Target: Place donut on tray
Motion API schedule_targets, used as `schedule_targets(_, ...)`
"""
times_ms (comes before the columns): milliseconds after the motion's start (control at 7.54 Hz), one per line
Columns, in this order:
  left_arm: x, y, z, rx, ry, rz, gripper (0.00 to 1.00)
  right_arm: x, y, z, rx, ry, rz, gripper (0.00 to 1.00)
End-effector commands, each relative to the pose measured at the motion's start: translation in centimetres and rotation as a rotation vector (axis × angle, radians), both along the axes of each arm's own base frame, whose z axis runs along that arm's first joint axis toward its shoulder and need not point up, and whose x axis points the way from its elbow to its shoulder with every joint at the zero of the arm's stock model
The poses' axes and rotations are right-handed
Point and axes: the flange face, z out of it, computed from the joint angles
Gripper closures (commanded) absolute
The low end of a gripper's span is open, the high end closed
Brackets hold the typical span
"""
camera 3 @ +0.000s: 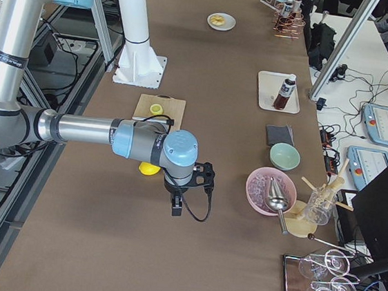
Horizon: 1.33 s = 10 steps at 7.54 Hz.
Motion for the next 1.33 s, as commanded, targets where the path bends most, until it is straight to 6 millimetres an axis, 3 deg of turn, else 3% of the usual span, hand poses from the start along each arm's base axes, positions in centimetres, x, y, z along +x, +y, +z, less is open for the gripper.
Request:
schedule_targets(0, -0.3, 1.0, 0.1, -0.011, -0.001, -0.009, 0.03, 0.0, 0.4, 0.4, -0.007, 0.000, -0.001, 0.01)
schedule_targets(1194, -0.5, 0.5, -1.0, 0.010, 0.002, -0.019, 0.03, 0.0, 1.4, 1.1, -0.027, 0.000, 0.000, 0.01)
